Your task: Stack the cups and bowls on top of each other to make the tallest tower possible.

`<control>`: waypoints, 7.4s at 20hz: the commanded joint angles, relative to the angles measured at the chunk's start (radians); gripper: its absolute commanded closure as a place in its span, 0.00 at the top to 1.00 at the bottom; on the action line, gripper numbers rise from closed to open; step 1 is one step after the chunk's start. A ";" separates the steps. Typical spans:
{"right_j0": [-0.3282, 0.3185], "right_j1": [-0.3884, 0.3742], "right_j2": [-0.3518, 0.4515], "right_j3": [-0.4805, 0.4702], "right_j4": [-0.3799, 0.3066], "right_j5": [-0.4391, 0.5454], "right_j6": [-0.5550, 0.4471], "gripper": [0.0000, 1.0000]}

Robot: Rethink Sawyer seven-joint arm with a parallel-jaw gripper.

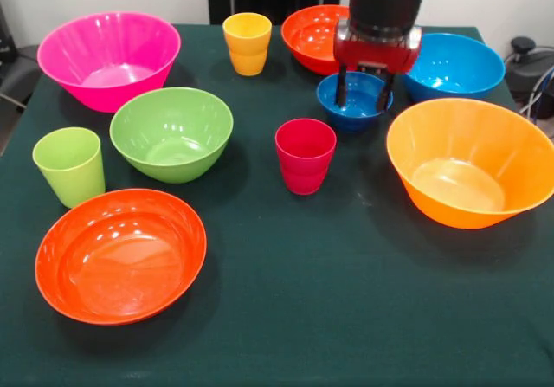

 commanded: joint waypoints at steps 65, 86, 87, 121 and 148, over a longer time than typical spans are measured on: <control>0.026 0.048 -0.010 -0.333 0.038 0.398 0.182 1.00; 0.020 0.123 -0.004 -0.489 0.052 0.479 0.195 1.00; 0.020 0.119 -0.003 -0.489 0.053 0.488 0.196 1.00; -0.141 0.296 0.471 -0.655 -0.251 0.624 -0.586 1.00; -0.159 0.260 0.416 -0.638 -0.300 0.496 -0.368 1.00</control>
